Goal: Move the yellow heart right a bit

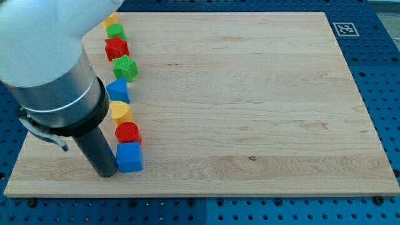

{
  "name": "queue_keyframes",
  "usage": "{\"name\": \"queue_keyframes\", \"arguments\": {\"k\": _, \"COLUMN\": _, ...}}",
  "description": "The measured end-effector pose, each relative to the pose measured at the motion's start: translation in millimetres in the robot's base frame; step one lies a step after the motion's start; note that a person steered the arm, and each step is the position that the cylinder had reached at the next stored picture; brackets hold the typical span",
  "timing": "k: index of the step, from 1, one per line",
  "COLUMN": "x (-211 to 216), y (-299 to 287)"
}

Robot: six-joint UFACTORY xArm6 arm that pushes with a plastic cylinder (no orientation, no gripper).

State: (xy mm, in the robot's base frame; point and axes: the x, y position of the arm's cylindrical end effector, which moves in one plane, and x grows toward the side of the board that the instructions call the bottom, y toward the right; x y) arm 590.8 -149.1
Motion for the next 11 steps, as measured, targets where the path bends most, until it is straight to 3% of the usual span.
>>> {"name": "queue_keyframes", "arguments": {"k": 1, "x": -5, "y": -8}}
{"name": "queue_keyframes", "arguments": {"k": 4, "x": -74, "y": -22}}
{"name": "queue_keyframes", "arguments": {"k": 11, "x": -92, "y": -13}}
